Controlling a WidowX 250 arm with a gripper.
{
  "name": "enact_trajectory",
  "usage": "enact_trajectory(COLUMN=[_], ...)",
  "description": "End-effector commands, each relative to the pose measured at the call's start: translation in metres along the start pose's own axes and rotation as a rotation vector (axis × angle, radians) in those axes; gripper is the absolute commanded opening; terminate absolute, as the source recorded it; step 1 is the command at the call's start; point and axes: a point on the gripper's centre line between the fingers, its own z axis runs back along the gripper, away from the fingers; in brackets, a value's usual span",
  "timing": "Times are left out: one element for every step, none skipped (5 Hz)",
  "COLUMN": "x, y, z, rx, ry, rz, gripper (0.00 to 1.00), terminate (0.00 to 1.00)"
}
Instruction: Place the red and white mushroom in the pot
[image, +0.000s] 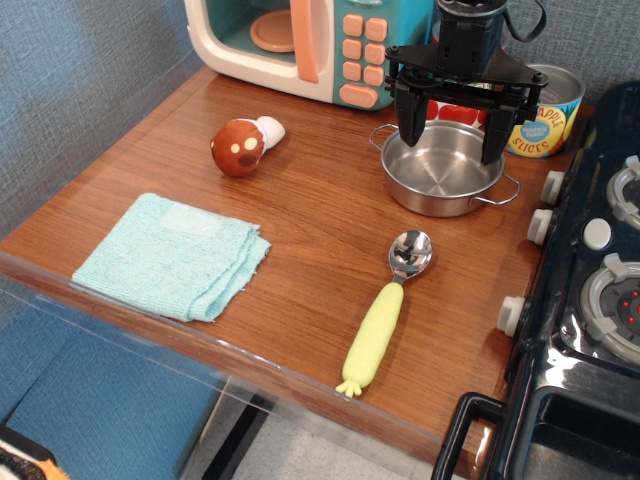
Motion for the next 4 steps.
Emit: enact_trajectory(x=[0.000,0.002,0.007,0.011], y=[0.000,0.015,0.046,0.088], z=[0.000,0.002,0.001,0.007], rx=[0.000,0.022,0.046,0.080], ry=[0.000,-0.010,0.005,0.003], rz=[0.000,0.049,0.166,0.258], gripper=[1.00,1.00,1.00,1.00], terminate=[0.00,0.00,0.00,0.00])
